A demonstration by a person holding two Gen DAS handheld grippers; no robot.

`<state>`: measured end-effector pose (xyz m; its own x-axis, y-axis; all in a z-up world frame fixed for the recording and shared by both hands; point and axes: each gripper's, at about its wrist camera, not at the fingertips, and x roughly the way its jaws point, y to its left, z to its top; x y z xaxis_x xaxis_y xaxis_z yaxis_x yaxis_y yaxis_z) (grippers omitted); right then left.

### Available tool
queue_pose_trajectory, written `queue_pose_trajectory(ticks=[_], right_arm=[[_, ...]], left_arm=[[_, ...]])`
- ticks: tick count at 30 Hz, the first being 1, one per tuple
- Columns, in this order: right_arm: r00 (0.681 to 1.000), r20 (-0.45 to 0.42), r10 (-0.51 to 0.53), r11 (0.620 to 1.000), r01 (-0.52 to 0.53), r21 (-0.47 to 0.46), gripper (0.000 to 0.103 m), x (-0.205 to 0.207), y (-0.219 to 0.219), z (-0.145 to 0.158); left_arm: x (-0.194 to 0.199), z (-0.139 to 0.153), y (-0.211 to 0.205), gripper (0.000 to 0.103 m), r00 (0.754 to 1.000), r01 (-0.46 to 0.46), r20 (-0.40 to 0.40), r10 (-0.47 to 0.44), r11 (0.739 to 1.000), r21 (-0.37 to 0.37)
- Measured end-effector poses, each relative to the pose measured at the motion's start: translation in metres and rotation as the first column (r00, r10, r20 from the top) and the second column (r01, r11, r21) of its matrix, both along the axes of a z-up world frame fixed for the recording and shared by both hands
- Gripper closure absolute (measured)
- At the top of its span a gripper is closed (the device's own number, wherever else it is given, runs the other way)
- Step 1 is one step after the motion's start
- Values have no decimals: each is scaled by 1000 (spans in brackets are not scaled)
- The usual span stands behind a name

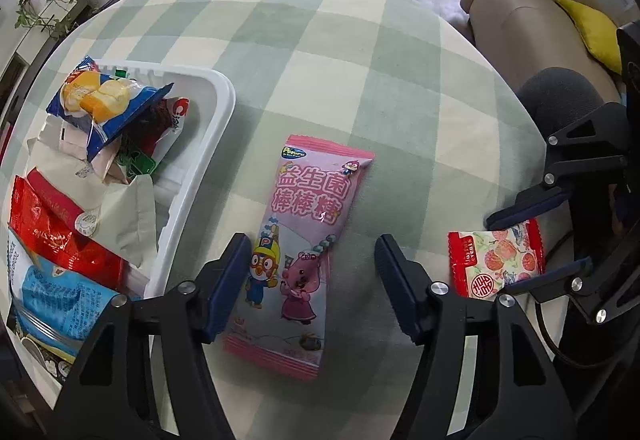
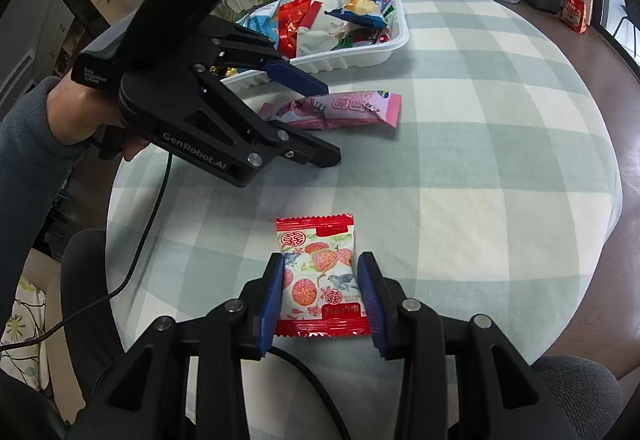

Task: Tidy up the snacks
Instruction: 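Grasp the pink candy stick packet with the left tool while the right tool grasps the red-white candy packet, then carry both packets into the white tray and open both tools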

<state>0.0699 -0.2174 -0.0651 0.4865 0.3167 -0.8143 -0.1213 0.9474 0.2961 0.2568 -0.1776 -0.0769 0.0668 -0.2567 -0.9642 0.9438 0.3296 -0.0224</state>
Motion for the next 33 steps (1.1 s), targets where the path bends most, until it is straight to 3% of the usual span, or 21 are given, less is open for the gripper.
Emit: queue_pose_trajectory(ticks=[4, 8, 9, 12, 21, 23, 33], right_arm=[[1000, 3, -2, 1000, 2, -8, 63, -1, 1, 0], [1000, 2, -3, 1000, 3, -14, 63, -1, 1, 0], [1000, 2, -3, 1000, 3, -16, 63, -1, 1, 1], [1000, 2, -5, 1000, 5, -23, 62, 0, 2, 1], [999, 7, -31, 999, 31, -32, 63, -4, 4, 1], [999, 8, -41, 999, 41, -27, 63, -5, 3, 1], [999, 15, -52, 998, 52, -37, 64, -9, 9, 1]], left_arm=[[14, 0, -3, 40, 994, -101, -35, 101, 995, -14], [10, 0, -6, 41, 991, -132, -12, 132, 991, -16], [10, 0, -5, 44, 990, -142, -12, 142, 990, -18], [6, 5, 0, 72, 987, -158, -2, 158, 987, -27], [-22, 5, 19, 77, 980, -199, 16, 201, 976, -88], [-28, 5, 30, 84, 974, -226, 5, 228, 967, -119], [-54, 13, 81, 86, 929, -364, -27, 369, 897, -250]])
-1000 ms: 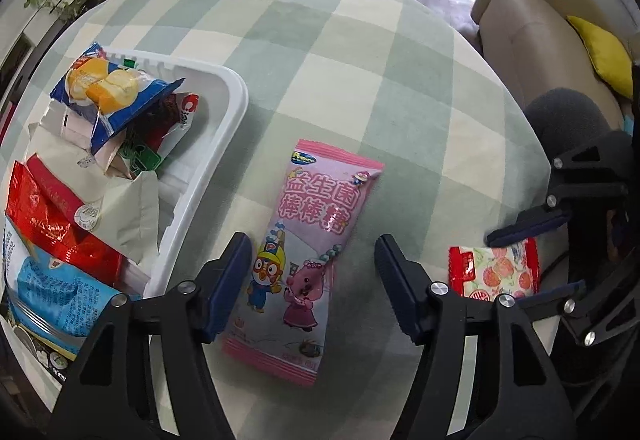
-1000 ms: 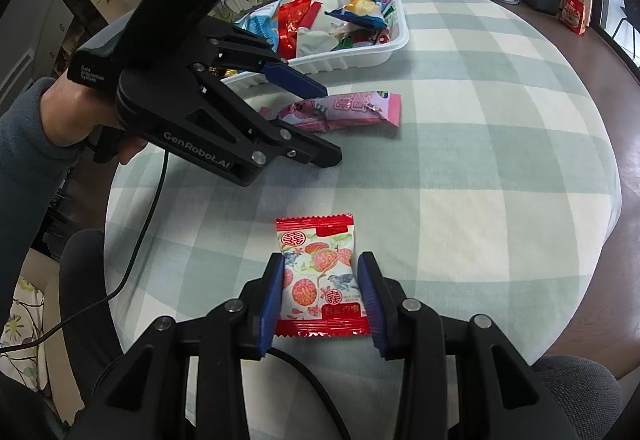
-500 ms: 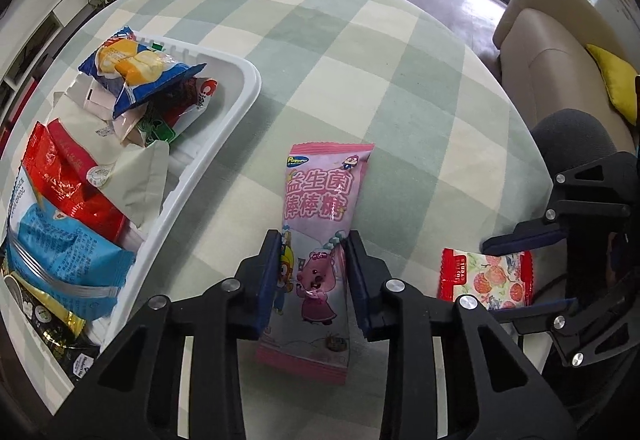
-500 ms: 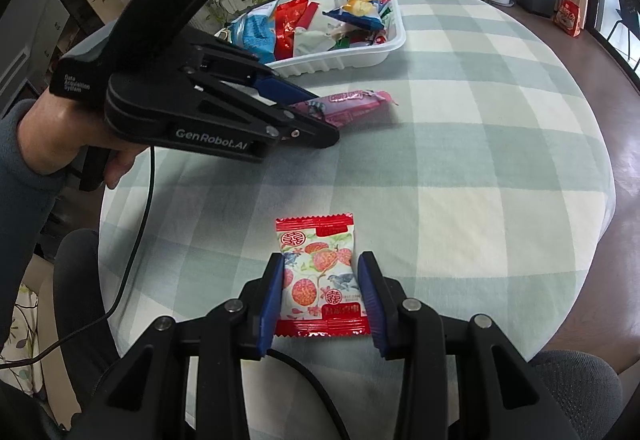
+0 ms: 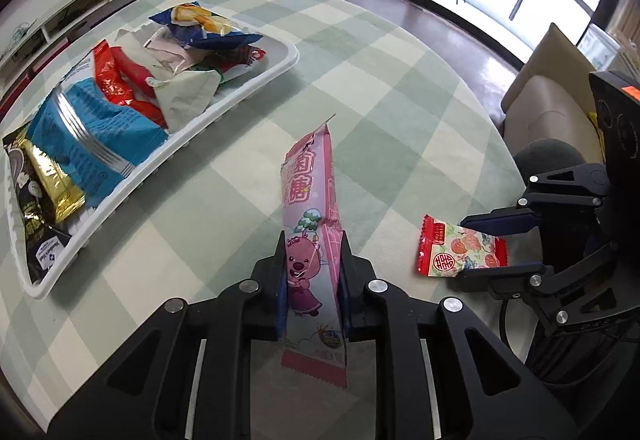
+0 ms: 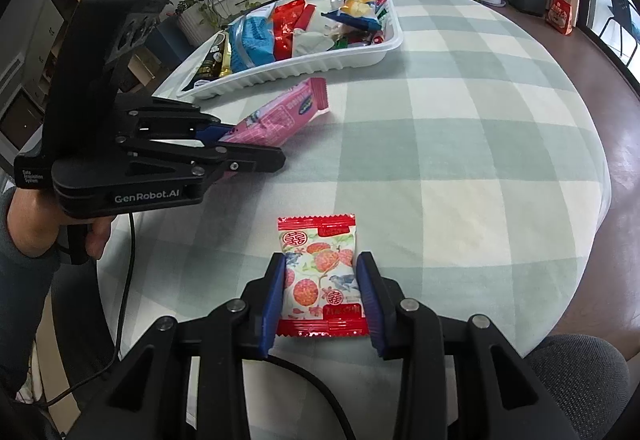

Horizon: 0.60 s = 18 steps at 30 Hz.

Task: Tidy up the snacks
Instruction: 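Carry both packets into the white tray and open both tools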

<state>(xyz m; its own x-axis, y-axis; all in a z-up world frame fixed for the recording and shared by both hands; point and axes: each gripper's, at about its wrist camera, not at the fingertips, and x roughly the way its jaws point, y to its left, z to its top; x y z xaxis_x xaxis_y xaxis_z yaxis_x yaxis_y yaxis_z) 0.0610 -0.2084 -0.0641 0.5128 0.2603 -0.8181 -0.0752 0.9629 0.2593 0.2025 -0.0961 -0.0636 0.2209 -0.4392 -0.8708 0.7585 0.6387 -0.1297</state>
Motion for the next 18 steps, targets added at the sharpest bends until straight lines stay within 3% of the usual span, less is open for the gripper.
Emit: queue_pose_trajectory(ticks=[6, 13, 18], right_arm=[[1000, 12, -18, 999, 17, 40, 65, -5, -2, 1], [996, 71, -61, 995, 56, 79, 65, -3, -11, 19], [987, 128, -92, 992, 79, 98, 65, 12, -23, 48]], left_arm=[[-16, 10, 38, 86, 994, -106, -6, 106, 985, -140], [-18, 33, 110, 86, 963, -269, -61, 263, 916, -297], [2, 63, 148, 86, 935, -343, -28, 354, 880, -330]])
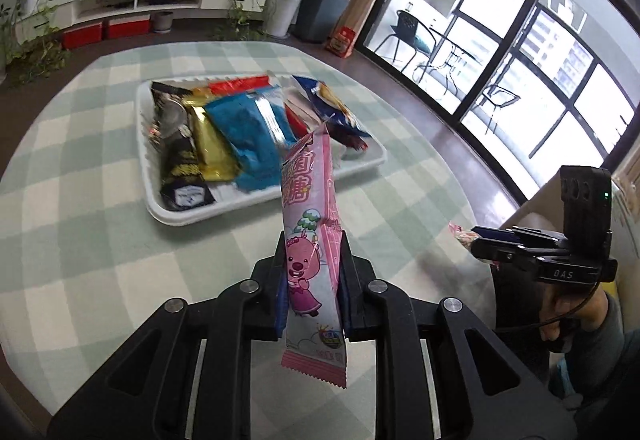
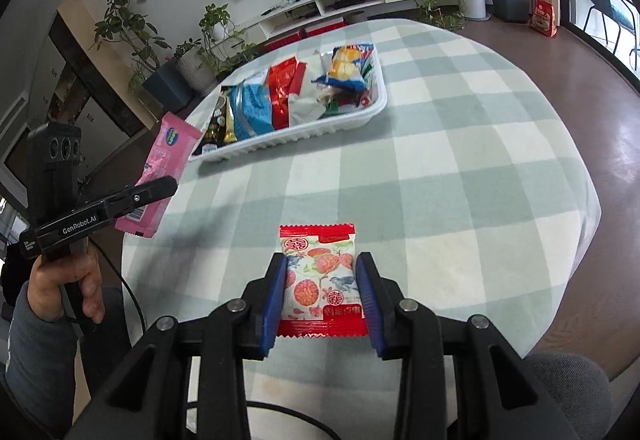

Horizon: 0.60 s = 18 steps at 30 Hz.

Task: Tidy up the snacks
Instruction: 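Carry both packets into the white tray and open both tools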

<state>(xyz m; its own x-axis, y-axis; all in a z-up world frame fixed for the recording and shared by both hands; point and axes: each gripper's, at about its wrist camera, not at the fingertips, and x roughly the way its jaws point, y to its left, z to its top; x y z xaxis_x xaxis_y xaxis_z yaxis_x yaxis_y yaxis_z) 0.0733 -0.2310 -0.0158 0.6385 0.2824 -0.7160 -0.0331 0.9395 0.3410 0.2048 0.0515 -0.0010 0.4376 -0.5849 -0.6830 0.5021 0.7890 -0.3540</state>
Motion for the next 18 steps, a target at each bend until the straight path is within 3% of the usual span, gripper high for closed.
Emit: queue_pose_trajectory(ticks=[4, 6, 10, 13, 16, 17, 18], right_arm=[[998, 64, -5, 1000, 5, 4, 65, 25, -3, 30], [995, 95, -3, 1000, 3, 6, 79, 42, -2, 45], [990, 140, 17, 1000, -13, -23, 80, 87, 7, 67], [994, 101, 36, 996, -27, -84, 83, 113, 14, 62], [994, 70, 81, 984, -69, -162, 83, 112, 16, 55], [993, 47, 107, 975, -96, -203, 81, 111, 17, 50], [989, 1, 147, 959, -142, -244, 69, 111, 17, 40]], left_arm=[[29, 23, 16, 86, 997, -66, 32, 66, 998, -11], [43, 32, 21, 86, 994, -96, 42, 97, 995, -12], [74, 43, 15, 86, 991, -120, 57, 119, 993, 16], [85, 39, 1, 86, 991, -121, 56, 120, 992, 26], [74, 33, -8, 86, 993, -98, 69, 95, 995, 35], [71, 31, -10, 86, 994, -89, 74, 85, 995, 39], [69, 27, -12, 86, 995, -71, 73, 69, 997, 32]])
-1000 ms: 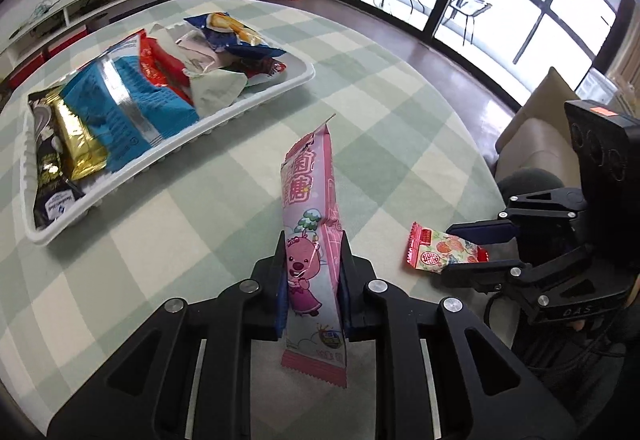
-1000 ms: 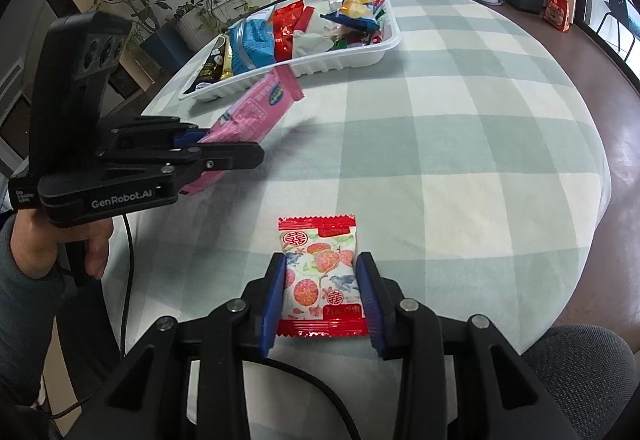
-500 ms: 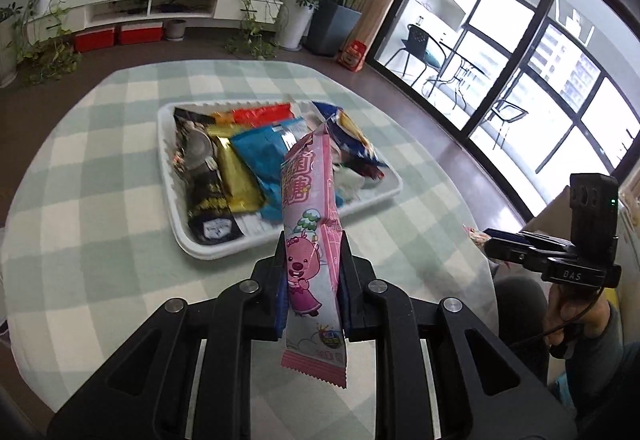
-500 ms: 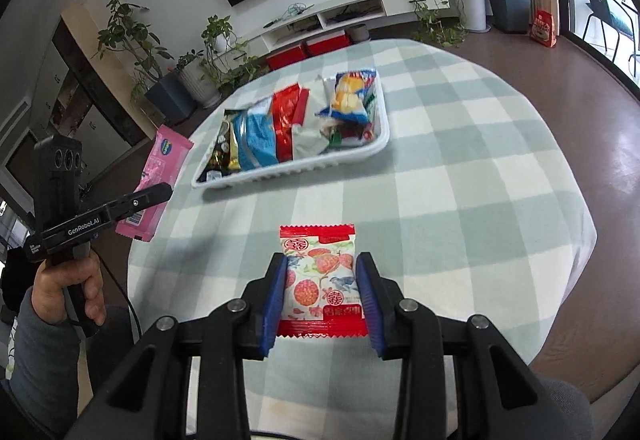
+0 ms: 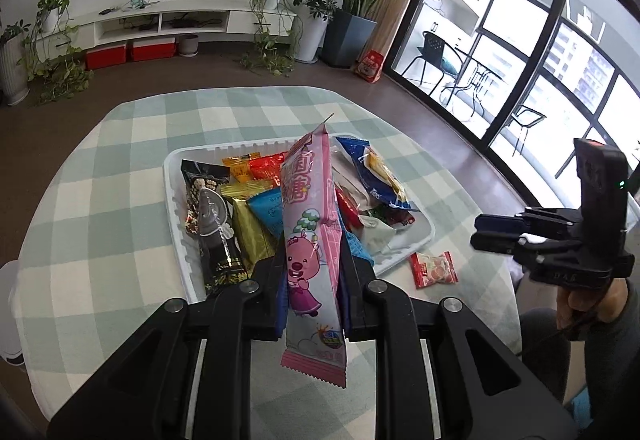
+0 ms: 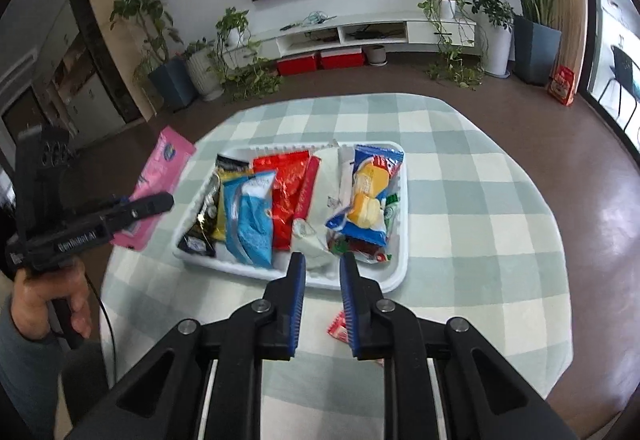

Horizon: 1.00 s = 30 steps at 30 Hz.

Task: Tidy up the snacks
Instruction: 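Carry both packets into the white tray and open both tools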

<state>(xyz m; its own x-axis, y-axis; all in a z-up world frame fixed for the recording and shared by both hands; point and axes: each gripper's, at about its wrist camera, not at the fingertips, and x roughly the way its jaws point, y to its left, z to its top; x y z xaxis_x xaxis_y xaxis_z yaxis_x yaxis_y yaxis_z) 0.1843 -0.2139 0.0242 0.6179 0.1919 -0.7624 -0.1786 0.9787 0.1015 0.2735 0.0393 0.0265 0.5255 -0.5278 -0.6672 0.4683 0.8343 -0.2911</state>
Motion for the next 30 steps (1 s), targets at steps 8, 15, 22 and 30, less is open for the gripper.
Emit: queue_pose_trajectory(ticks=[8, 15, 22, 30], right_arm=[[958, -109, 267, 937, -284, -204, 33, 7, 1, -53], [932, -238, 273, 937, -314, -155, 35, 39, -16, -85], [936, -218, 278, 943, -309, -126, 66, 16, -7, -82], [965, -99, 241, 970, -242, 8, 69, -12, 7, -50]], left_arm=[[-20, -32, -9, 86, 998, 43, -51, -44, 999, -11], [-33, -37, -7, 86, 996, 72, -57, -72, 997, -5], [-35, -40, -15, 86, 994, 92, -62, -93, 996, -13], [-31, -27, -4, 86, 997, 60, -38, -61, 998, -13]])
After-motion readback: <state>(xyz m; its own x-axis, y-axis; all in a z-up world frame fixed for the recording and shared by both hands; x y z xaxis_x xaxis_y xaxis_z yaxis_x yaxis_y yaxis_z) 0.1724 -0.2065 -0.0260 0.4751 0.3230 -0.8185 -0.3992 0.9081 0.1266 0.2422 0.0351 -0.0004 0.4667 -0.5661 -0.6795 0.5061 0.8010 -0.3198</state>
